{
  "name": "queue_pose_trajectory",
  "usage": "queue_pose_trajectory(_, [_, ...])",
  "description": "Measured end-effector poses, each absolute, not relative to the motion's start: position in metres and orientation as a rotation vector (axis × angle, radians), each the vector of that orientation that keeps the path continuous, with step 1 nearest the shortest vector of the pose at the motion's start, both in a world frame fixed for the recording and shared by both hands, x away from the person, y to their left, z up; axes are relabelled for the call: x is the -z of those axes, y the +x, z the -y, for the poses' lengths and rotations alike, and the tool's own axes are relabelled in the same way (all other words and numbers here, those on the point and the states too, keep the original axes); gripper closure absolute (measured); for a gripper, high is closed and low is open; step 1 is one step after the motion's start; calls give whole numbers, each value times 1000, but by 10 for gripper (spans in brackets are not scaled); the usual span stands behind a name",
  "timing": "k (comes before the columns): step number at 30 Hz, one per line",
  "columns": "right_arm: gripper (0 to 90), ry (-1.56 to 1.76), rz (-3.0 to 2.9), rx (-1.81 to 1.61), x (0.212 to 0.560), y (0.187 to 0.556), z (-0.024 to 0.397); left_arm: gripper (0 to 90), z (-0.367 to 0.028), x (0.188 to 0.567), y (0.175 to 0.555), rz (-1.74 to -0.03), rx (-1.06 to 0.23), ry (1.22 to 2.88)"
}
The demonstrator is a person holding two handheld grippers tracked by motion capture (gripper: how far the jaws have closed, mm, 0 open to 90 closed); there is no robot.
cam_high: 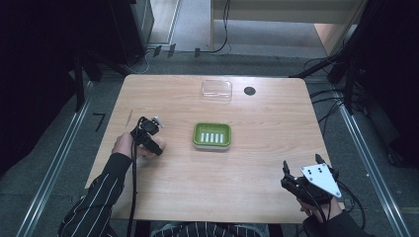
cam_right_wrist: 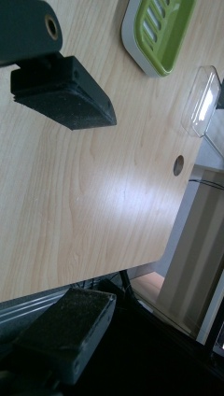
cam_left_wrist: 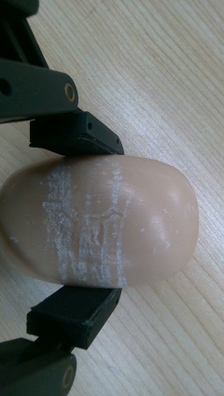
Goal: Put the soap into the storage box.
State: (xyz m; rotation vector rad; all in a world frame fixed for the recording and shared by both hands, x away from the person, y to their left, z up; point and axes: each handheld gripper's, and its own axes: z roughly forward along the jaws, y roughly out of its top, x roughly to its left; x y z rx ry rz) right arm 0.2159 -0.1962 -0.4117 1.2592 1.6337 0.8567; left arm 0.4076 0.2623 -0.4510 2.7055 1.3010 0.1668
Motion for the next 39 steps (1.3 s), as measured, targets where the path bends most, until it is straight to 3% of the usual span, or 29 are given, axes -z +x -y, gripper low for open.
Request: queue_pose_trajectory(39, [136,1257,-1633,-860,412,216,196,335,-248,419,395,-1131,-220,2754])
